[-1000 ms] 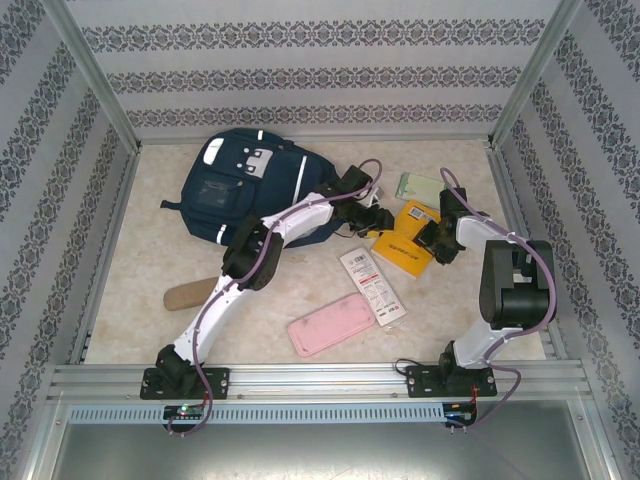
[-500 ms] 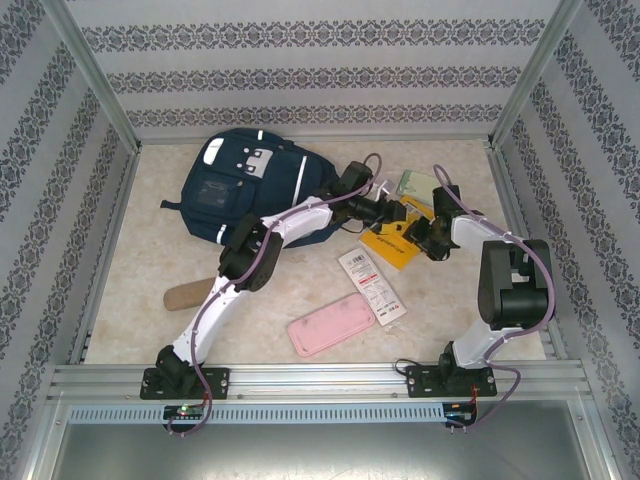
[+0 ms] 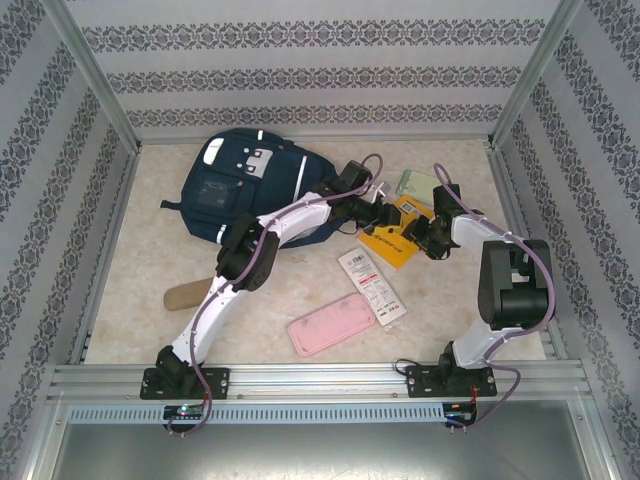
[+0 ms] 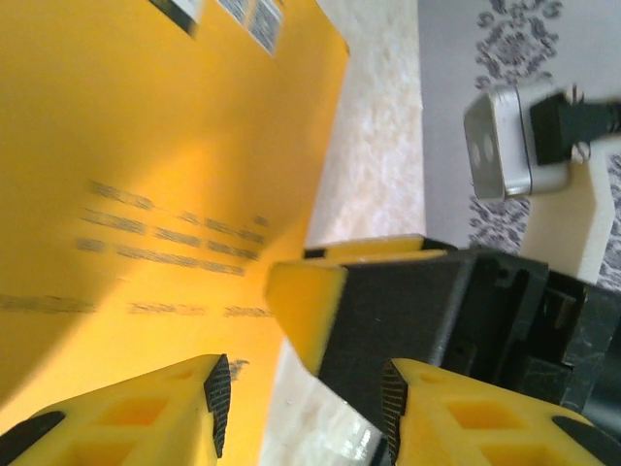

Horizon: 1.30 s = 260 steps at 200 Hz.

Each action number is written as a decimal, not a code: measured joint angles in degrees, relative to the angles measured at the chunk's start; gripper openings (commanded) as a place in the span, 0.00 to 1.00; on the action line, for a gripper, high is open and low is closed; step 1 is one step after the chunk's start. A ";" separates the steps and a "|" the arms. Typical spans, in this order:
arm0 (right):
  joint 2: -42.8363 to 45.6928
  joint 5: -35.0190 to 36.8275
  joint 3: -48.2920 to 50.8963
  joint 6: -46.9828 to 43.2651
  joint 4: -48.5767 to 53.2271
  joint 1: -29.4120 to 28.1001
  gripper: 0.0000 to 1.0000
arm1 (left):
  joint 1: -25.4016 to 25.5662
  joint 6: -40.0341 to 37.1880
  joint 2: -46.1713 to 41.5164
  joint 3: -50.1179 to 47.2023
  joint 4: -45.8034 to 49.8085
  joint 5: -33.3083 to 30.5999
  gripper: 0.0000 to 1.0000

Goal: Pack the student bag

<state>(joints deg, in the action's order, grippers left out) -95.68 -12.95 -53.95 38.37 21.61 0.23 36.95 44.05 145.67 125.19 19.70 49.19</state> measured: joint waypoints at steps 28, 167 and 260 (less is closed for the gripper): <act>0.00 0.52 0.00 -0.39 0.22 0.00 0.48 | -1.88 -5.20 0.02 5.70 6.91 -7.13 0.47; -1.55 2.80 -0.37 -1.09 -0.39 -0.09 0.40 | -0.85 -17.57 7.13 13.60 19.02 -20.74 0.47; -2.51 3.58 -0.96 -1.09 -0.52 -0.66 0.41 | 0.04 -17.35 6.23 11.30 18.69 -13.55 0.45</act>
<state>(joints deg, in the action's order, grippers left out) -98.19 -9.37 -54.92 37.28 21.08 -0.43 36.99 26.70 151.89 136.49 38.39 35.64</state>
